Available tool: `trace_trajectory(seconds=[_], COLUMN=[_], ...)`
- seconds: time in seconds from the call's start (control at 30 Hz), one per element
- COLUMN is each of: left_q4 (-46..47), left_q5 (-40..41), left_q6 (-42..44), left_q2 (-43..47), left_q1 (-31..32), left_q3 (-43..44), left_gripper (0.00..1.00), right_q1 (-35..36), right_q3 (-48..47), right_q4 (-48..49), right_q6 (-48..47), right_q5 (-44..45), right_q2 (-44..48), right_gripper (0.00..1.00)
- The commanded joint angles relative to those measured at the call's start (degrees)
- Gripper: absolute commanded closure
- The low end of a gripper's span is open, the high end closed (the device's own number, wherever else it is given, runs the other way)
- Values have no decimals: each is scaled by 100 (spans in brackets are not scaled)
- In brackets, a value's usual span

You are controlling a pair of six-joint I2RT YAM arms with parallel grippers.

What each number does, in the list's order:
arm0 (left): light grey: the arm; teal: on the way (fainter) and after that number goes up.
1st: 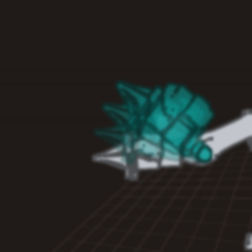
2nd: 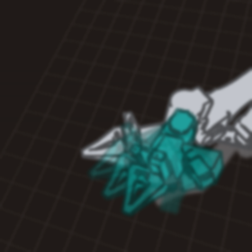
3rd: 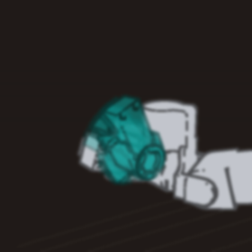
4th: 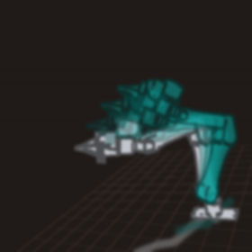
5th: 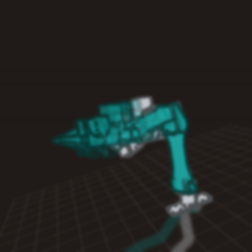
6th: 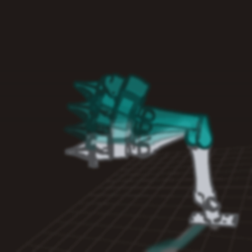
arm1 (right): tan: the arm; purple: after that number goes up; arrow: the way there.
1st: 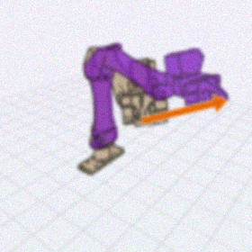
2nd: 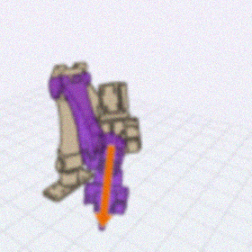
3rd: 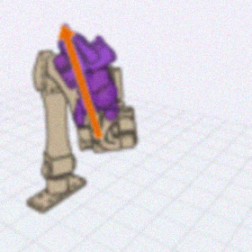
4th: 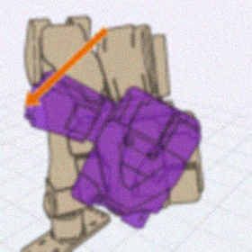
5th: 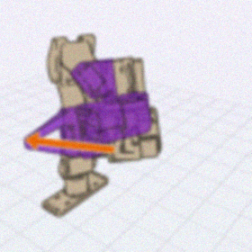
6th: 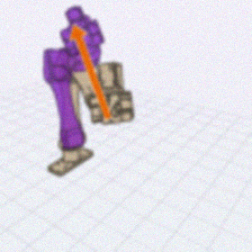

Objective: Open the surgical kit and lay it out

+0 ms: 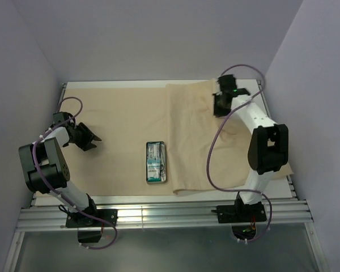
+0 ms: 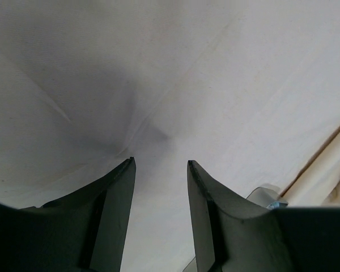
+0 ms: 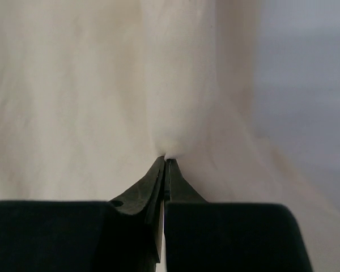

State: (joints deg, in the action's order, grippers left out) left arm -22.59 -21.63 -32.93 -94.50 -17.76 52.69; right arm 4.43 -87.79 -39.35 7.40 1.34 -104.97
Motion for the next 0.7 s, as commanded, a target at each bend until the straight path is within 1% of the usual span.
trace_trajectory(seconds=[0.0, 0.03, 0.07, 0.1, 0.17, 0.2, 0.27, 0.3, 0.37, 0.43, 0.47, 0.5, 0.57, 0.6, 0.67], left_q4=[18, 18, 9, 35, 70, 88, 141, 158, 202, 185, 150, 132, 71, 27, -78], left_q5=[-193, -201, -254, -289, -316, -307, -316, -351, -395, -404, -404, -386, -325, -272, -140], left_q6=[-109, -117, -144, -152, -179, -196, -249, -275, -354, -390, -433, -451, -486, -495, -478], left_q2=[116, 81, 63, 72, 107, 124, 151, 160, 160, 151, 168, 177, 230, 256, 283], left_q1=[44, 44, 44, 44, 79, 97, 132, 150, 194, 237, 255, 273, 308, 308, 326], left_q3=[321, 321, 330, 313, 277, 251, 155, 102, 49, 22, 14, 14, 22, 49, 93], left_gripper=[51, 51, 51, 52, 52, 52, 51, 51, 51, 51, 51, 51, 51, 51, 51], right_q1=[848, 980, 1164, 1227, 1262, 1271, 1271, 1271, 1210, 1044, 973, 912, 762, 701, 490], right_q3=[1077, 1558, 1737, 1895, 2204, 2196, 1802, 1618, 1020, 625, 579, 518, -25, -245, -808], right_q4=[120, 234, 253, 322, 358, 315, -62, -194, -389, -214, -56, 84, -45, -159, -336], right_q6=[551, 657, 875, 947, 1044, 1036, 957, 930, 869, 842, 729, 650, 492, 465, 420], right_q5=[384, 358, 245, 183, 51, -54, 41, 154, 156, -45, -203, -431, -451, -442, -643], right_q2=[274, 327, 380, 589, 845, 1064, 1197, 1294, 1347, 1269, 1199, 920, 445, -45, -444], right_gripper=[100, 99, 92, 79, 70, 64, 59, 54, 52, 48, 46, 42, 41, 41, 41])
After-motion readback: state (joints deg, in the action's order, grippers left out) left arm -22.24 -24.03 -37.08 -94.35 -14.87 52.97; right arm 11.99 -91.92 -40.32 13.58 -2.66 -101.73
